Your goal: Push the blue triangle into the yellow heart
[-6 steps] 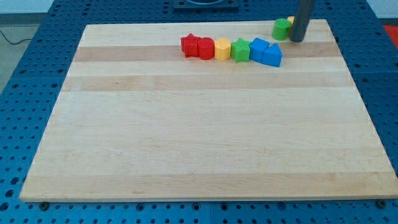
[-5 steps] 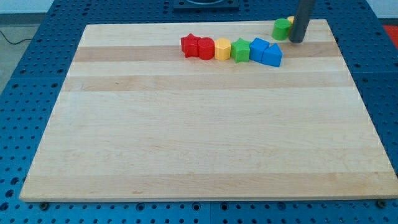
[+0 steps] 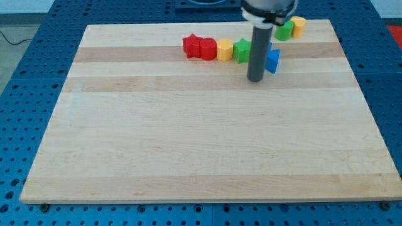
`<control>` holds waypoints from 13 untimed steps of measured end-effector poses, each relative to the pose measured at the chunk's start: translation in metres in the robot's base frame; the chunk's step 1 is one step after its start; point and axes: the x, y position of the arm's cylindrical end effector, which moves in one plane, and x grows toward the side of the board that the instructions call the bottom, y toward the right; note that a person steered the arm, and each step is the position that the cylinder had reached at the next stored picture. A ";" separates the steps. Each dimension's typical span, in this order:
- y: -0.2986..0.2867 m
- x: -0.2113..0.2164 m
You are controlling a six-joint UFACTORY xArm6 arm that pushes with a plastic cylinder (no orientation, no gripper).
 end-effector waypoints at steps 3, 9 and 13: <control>0.108 -0.077; 0.044 -0.064; 0.071 -0.042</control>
